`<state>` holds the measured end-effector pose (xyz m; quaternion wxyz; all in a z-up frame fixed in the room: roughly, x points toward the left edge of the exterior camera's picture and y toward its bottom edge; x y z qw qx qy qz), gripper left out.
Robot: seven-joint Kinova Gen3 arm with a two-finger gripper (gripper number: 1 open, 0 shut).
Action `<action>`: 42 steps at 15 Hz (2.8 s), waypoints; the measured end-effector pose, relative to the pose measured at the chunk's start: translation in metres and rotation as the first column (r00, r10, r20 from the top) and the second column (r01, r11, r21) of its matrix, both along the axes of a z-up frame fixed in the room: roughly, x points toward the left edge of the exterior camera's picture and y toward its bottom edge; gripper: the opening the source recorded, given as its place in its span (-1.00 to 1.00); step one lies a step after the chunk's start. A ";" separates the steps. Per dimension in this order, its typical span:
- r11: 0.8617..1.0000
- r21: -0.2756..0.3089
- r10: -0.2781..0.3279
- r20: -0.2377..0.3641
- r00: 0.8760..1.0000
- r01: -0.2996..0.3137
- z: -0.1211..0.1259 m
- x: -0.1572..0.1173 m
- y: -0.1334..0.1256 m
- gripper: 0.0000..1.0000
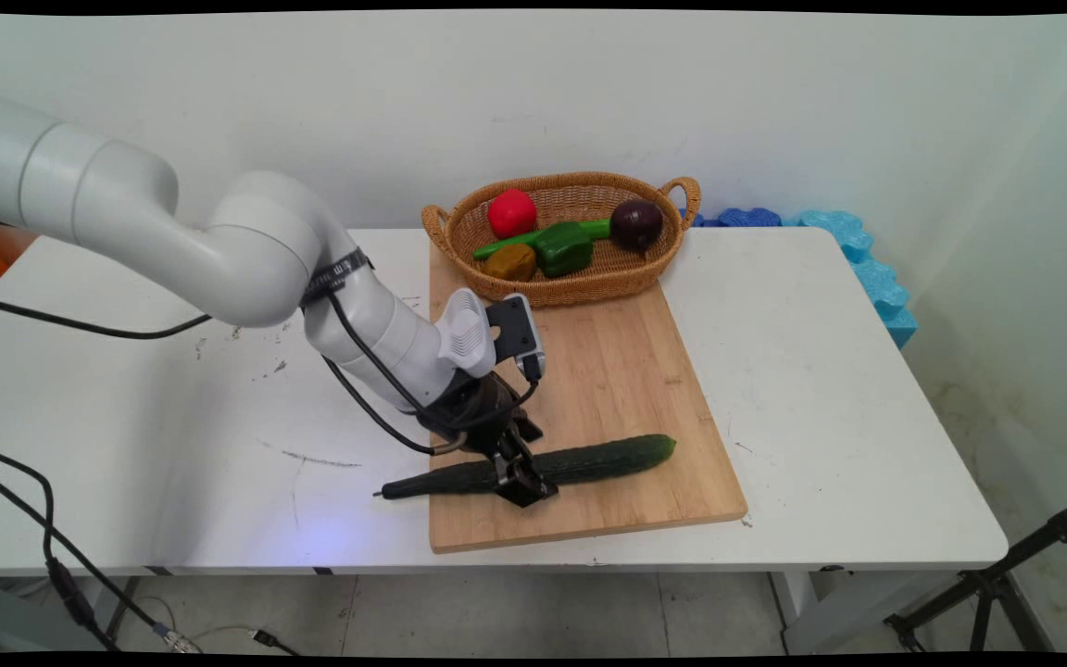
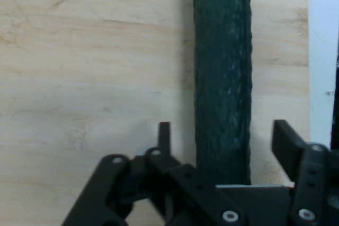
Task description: Pick up the cucumber from the cutting board, then place the picked object in the vegetable basket
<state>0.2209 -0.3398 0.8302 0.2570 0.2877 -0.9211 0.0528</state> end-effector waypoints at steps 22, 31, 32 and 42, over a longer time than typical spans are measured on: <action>0.989 -0.085 0.117 -0.016 0.993 -0.118 0.142 0.055 -0.119 -1.00; 0.950 -0.048 0.311 0.035 0.950 -0.309 0.119 0.067 -0.225 -1.00; 0.946 -0.040 0.323 0.039 0.945 -0.322 0.114 0.066 -0.232 -1.00; 0.922 0.009 0.387 0.054 0.920 -0.388 0.078 0.051 -0.275 1.00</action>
